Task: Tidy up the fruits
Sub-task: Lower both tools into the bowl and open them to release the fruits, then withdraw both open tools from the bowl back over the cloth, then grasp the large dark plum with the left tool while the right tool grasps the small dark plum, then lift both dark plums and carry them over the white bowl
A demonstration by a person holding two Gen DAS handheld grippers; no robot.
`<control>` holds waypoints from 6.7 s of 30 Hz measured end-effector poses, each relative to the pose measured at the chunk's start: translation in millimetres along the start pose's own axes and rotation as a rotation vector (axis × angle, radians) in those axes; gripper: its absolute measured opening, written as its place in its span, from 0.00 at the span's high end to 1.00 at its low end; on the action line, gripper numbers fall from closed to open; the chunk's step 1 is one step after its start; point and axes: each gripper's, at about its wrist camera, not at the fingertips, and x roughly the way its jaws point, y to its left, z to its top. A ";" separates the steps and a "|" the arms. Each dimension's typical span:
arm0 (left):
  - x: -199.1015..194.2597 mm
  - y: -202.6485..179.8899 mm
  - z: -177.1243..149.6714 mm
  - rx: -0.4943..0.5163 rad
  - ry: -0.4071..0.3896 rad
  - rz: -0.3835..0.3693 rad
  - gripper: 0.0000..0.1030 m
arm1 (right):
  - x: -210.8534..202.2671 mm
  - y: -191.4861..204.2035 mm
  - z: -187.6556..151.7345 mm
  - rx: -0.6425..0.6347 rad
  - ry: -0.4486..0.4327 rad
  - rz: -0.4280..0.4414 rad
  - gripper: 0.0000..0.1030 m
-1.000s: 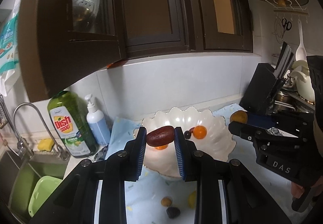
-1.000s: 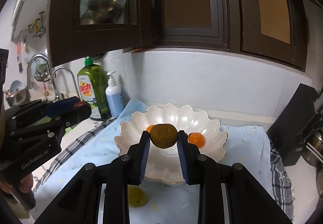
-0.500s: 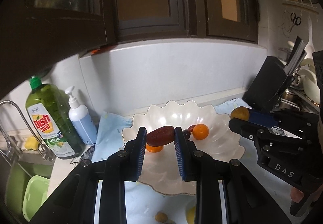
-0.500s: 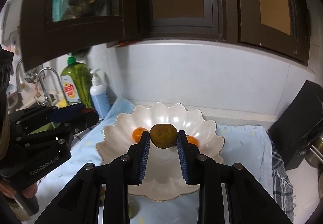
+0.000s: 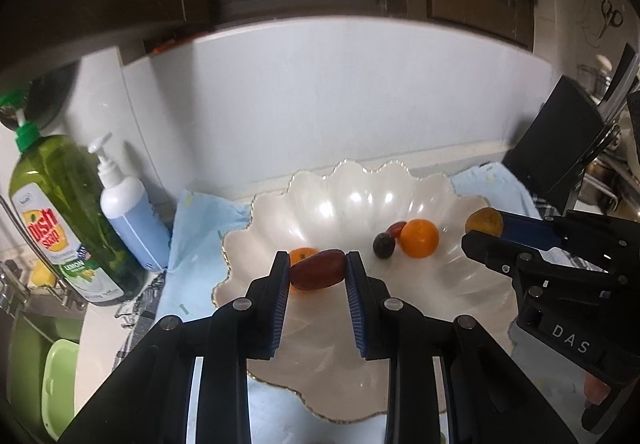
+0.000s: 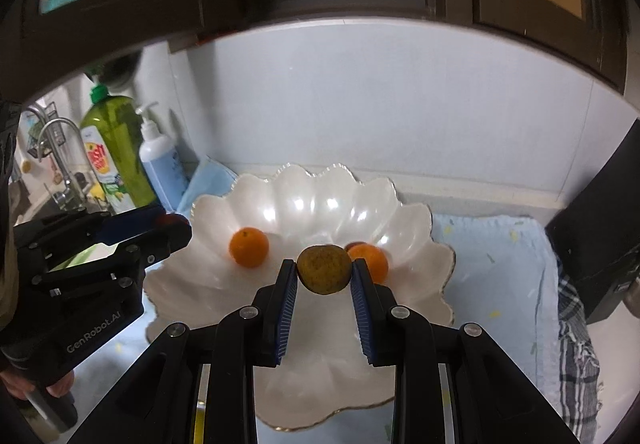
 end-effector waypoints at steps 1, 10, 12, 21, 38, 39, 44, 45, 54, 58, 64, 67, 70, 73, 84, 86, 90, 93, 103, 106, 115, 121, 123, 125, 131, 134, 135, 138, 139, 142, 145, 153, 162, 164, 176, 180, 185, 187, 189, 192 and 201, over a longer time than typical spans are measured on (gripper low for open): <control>3.5 0.0 -0.3 0.001 0.008 -0.004 0.73 | 3.8 -1.3 -0.5 0.004 0.010 0.000 0.72; 34.8 -3.6 -5.5 0.003 0.074 -0.018 0.72 | 31.0 -8.8 -9.2 0.020 0.078 -0.011 0.72; 40.3 -4.5 -6.0 0.005 0.088 -0.020 0.72 | 35.6 -10.2 -10.8 0.021 0.089 -0.016 0.72; 47.7 -5.5 -8.9 0.018 0.104 -0.017 0.53 | 44.6 -13.4 -12.9 0.025 0.104 -0.027 0.65; -3.9 7.5 4.2 -0.014 0.004 0.051 0.11 | 6.9 -12.0 -4.1 0.025 0.022 -0.101 0.37; -8.4 7.9 4.1 -0.018 -0.003 0.050 0.10 | 3.3 -11.8 -3.7 0.026 0.013 -0.106 0.36; -30.9 6.5 -0.6 -0.013 -0.039 0.055 0.06 | -16.9 -8.0 -3.6 0.017 -0.027 -0.111 0.33; -35.4 6.0 -1.9 -0.011 -0.046 0.060 0.06 | -21.0 -6.8 -4.2 0.014 -0.035 -0.112 0.33; -76.4 12.0 -10.5 -0.033 -0.110 0.069 0.03 | -59.1 8.4 -6.7 -0.010 -0.105 -0.094 0.32; -93.8 14.6 -15.5 -0.047 -0.135 0.071 0.03 | -73.4 15.0 -9.5 -0.025 -0.128 -0.089 0.32; -116.9 12.2 -24.4 -0.039 -0.155 0.078 0.02 | -95.1 20.8 -16.7 -0.022 -0.156 -0.090 0.32; -127.6 10.4 -29.2 -0.030 -0.162 0.076 0.02 | -102.6 23.6 -21.2 -0.018 -0.156 -0.082 0.32; -138.3 9.2 -35.3 -0.024 -0.171 0.081 0.02 | -109.9 26.7 -26.1 -0.017 -0.154 -0.074 0.32; -146.0 8.9 -41.1 -0.023 -0.173 0.082 0.02 | -116.4 29.5 -31.2 -0.024 -0.157 -0.079 0.32; -156.6 8.7 -70.8 -0.036 -0.123 0.074 0.02 | -128.0 41.4 -54.6 -0.035 -0.120 -0.068 0.32; -156.4 8.4 -77.1 -0.029 -0.109 0.077 0.02 | -127.5 43.2 -59.4 -0.041 -0.106 -0.066 0.32; -155.5 7.0 -90.7 -0.022 -0.079 0.084 0.02 | -124.3 45.9 -71.6 -0.040 -0.066 -0.057 0.32; -152.5 7.1 -98.9 -0.027 -0.055 0.082 0.02 | -120.7 49.8 -80.1 -0.052 -0.041 -0.053 0.32; -139.7 -0.8 -127.6 0.013 -0.001 0.075 0.03 | -111.5 58.1 -107.4 -0.081 0.010 -0.049 0.32; -135.2 -4.0 -135.1 0.024 0.008 0.067 0.04 | -106.3 57.5 -115.7 -0.081 0.038 -0.044 0.32; -114.1 -10.9 -153.5 0.037 0.070 0.045 0.10 | -87.6 56.3 -136.3 -0.072 0.125 -0.016 0.32; -98.1 -12.4 -159.2 0.032 0.106 0.027 0.16 | -76.6 52.6 -145.0 -0.053 0.171 -0.001 0.33; -93.5 -13.0 -160.4 0.035 0.114 0.023 0.17 | -73.3 51.5 -147.4 -0.049 0.185 0.002 0.35; -90.0 -14.1 -160.6 0.036 0.120 0.017 0.20 | -70.3 50.4 -149.2 -0.045 0.198 0.005 0.39; -76.1 -17.3 -158.8 0.048 0.133 -0.001 0.25 | -58.9 44.9 -155.0 -0.011 0.242 0.029 0.46; -69.4 -18.0 -157.1 0.054 0.139 -0.012 0.28 | -54.4 43.9 -156.4 -0.005 0.257 0.040 0.52; -67.3 -18.0 -156.7 0.055 0.141 -0.015 0.29 | -53.0 43.6 -156.7 -0.003 0.261 0.043 0.52; -61.4 -18.7 -154.9 0.057 0.146 -0.020 0.31 | -48.0 43.1 -157.7 0.007 0.277 0.050 0.55; -59.1 -18.9 -154.3 0.057 0.149 -0.023 0.32 | -47.1 43.0 -157.9 0.008 0.281 0.051 0.55; -52.8 -19.4 -153.4 0.059 0.158 -0.029 0.37 | -44.3 42.3 -157.9 0.011 0.288 0.050 0.58; -46.7 -20.5 -153.4 0.064 0.169 -0.036 0.40 | -42.2 41.7 -157.9 0.012 0.296 0.051 0.58; -32.8 -23.9 -154.1 0.072 0.195 -0.051 0.55 | -39.9 39.9 -156.4 0.002 0.296 0.033 0.69; -28.2 -21.3 -156.6 0.056 0.209 -0.046 0.72 | -39.6 39.7 -156.6 -0.013 0.291 0.021 0.78; -29.6 -20.5 -156.6 0.050 0.208 -0.049 0.73 | -40.0 39.4 -156.4 -0.010 0.289 0.022 0.78; -49.3 -19.9 -150.7 0.033 0.169 -0.052 0.73 | -50.9 41.1 -149.0 -0.009 0.250 0.036 0.78; -59.8 -20.1 -146.1 0.030 0.148 -0.052 0.73 | -57.2 42.3 -145.0 -0.010 0.228 0.043 0.78; -73.3 -20.6 -140.6 0.023 0.115 -0.046 0.73 | -66.7 44.1 -138.2 -0.015 0.189 0.049 0.78; -78.2 -21.0 -138.4 0.021 0.101 -0.043 0.73 | -71.1 45.1 -135.4 -0.021 0.170 0.051 0.78; -82.7 -21.5 -136.8 0.022 0.092 -0.038 0.73 | -75.3 46.2 -132.4 -0.025 0.154 0.055 0.78; -90.4 -20.9 -134.4 0.022 0.073 -0.031 0.73 | -82.5 48.6 -127.2 -0.034 0.123 0.058 0.78; -112.4 -22.4 -122.1 0.039 0.005 -0.010 0.73 | -99.9 48.2 -110.9 -0.027 0.034 0.076 0.78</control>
